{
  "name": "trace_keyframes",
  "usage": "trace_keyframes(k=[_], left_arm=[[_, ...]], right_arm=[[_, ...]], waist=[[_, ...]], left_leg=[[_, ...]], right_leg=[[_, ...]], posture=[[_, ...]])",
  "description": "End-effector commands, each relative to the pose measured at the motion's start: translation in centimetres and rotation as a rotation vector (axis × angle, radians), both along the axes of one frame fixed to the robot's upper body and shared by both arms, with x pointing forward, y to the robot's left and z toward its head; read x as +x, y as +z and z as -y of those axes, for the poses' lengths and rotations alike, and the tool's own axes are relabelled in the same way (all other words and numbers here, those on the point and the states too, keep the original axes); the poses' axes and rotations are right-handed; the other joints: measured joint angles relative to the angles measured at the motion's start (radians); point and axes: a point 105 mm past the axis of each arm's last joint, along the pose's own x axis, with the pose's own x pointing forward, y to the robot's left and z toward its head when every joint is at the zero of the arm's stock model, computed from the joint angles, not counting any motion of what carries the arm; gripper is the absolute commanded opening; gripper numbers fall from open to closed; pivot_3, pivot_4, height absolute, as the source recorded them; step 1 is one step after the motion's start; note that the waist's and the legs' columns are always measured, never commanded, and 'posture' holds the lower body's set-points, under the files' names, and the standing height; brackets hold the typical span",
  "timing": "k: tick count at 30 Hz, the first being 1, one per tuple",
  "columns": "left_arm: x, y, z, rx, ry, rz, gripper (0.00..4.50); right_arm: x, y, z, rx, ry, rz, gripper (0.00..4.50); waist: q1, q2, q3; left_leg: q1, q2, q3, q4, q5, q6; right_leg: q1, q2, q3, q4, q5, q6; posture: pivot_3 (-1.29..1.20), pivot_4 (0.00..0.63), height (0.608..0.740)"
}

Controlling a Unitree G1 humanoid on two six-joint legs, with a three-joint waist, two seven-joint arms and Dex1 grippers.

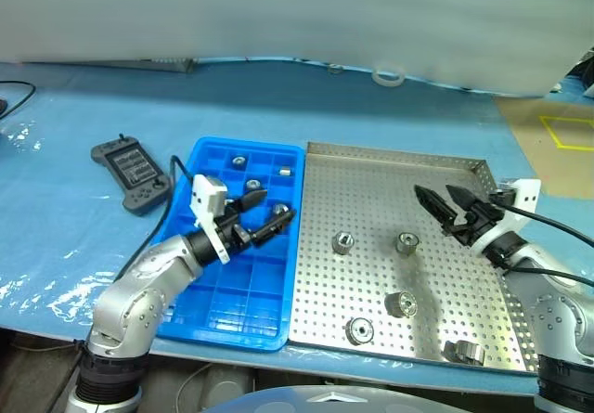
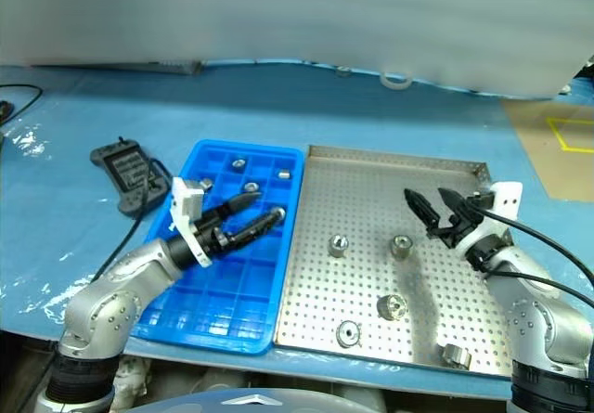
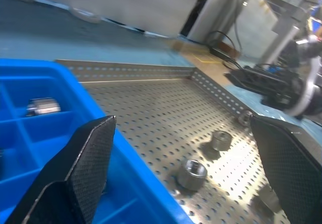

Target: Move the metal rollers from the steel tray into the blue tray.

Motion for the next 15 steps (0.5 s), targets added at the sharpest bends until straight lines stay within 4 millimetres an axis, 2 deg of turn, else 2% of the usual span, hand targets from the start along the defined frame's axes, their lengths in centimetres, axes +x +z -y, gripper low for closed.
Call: trace_keyframes(k=[1,4,5,6,7,8,9,10,11,12,13,14,15], left_arm=[[-3.3,0.3,2.7,0.092,-0.157,0.118,4.47],[-6.0,-0.8,4.6,0.15,-0.274,0.161,4.47],[-1.4,-0.5,4.2,0.232,-0.305,0.185,4.47],[3.5,1.4,3.7,0.278,-0.315,0.212,4.47],[6.9,3.8,3.4,0.286,-0.321,0.232,4.47],[8.7,5.4,3.4,0.281,-0.332,0.242,4.47],[9.6,5.9,3.6,0.288,-0.349,0.257,4.47],[10.4,6.6,4.0,0.294,-0.368,0.289,4.47],[10.9,7.4,4.3,0.299,-0.389,0.317,4.47],[11.3,7.8,4.5,0.302,-0.405,0.337,4.47],[11.5,8.3,4.6,0.298,-0.425,0.351,4.47],[11.6,8.8,4.7,0.288,-0.445,0.36,4.47],[11.7,9.2,4.9,0.278,-0.467,0.365,4.47]], right_arm=[[-1.2,0.8,-3.7,-0.042,0.137,0.041,4.5],[-2.1,-0.1,-5.8,-0.073,0.202,0.018,4.5],[-2.5,-0.5,-6.4,-0.084,0.214,0.011,4.5],[-2.8,-0.8,-6.8,-0.087,0.217,0.008,4.5],[-2.9,-1.0,-7.1,-0.093,0.207,0.01,4.5],[-3.0,-1.1,-7.2,-0.097,0.198,0.013,4.5],[-3.1,-1.2,-7.3,-0.098,0.183,0.016,4.5],[-3.1,-1.2,-7.0,-0.105,0.154,0.021,4.5],[-3.1,-1.2,-6.6,-0.107,0.124,0.027,4.5],[-3.1,-1.2,-6.5,-0.109,0.103,0.031,4.5],[-3.1,-1.2,-6.2,-0.107,0.085,0.034,4.5],[-2.7,0.3,-4.9,-0.115,0.066,0.054,4.5],[-2.2,1.9,-3.6,-0.122,0.051,0.074,4.5]], waist=[[0.001,0.0,0.0],[0.002,0.0,0.0],[0.01,0.001,0.001],[0.026,0.003,0.004],[0.033,0.001,0.011],[0.031,-0.005,0.018],[0.022,-0.006,0.016],[0.019,0.001,0.01],[0.009,0.006,0.002],[0.0,0.004,-0.004],[-0.008,-0.001,-0.008],[-0.019,-0.004,-0.011],[-0.03,-0.003,-0.01]], left_leg=[[0.0,0.0,0.0,0.0,0.0,0.0],[0.001,0.0,0.0,-0.001,0.0,0.0],[0.001,0.0,-0.001,-0.001,0.0,0.0],[0.002,0.0,-0.001,0.0,0.0,0.0],[0.006,0.001,0.0,0.0,0.003,0.0],[0.004,0.006,0.009,-0.003,0.014,-0.007],[0.004,0.024,0.036,-0.013,0.024,-0.015],[0.003,0.032,0.048,-0.02,0.028,-0.018],[0.003,0.035,0.053,-0.024,0.035,-0.02],[-0.001,0.033,0.055,-0.023,0.036,-0.019],[0.002,0.027,0.055,-0.022,0.033,-0.015],[0.004,0.022,0.057,-0.022,0.032,-0.013],[0.003,0.02,0.057,-0.019,0.033,-0.008]], right_leg=[[0.0,0.0,0.0,0.0,0.0,0.0],[0.001,0.0,0.0,0.0,-0.003,0.006],[0.001,0.0,0.001,0.0,-0.006,0.011],[0.004,0.0,0.001,0.0,-0.006,0.013],[0.007,0.001,0.003,0.0,-0.01,0.024],[0.005,0.005,0.008,0.005,-0.015,0.037],[0.002,0.015,0.016,0.004,-0.021,0.046],[0.002,0.015,0.024,-0.002,-0.021,0.046],[0.006,0.014,0.024,-0.007,-0.021,0.046],[0.008,0.009,0.021,-0.007,-0.019,0.042],[0.008,0.004,0.022,-0.002,-0.014,0.038],[0.005,0.0,0.025,0.005,-0.007,0.031],[0.003,-0.001,0.027,0.011,-0.006,0.031]], posture=[[-0.09,0.15,0.74],[-0.11,0.15,0.74],[-0.11,0.15,0.74],[-0.12,0.15,0.74],[-0.13,0.15,0.74],[-0.14,0.15,0.74],[-0.16,0.15,0.74],[-0.18,0.15,0.74],[-0.19,0.15,0.74],[-0.2,0.15,0.74],[-0.21,0.15,0.74],[-0.23,0.15,0.74],[-0.24,0.15,0.74]])
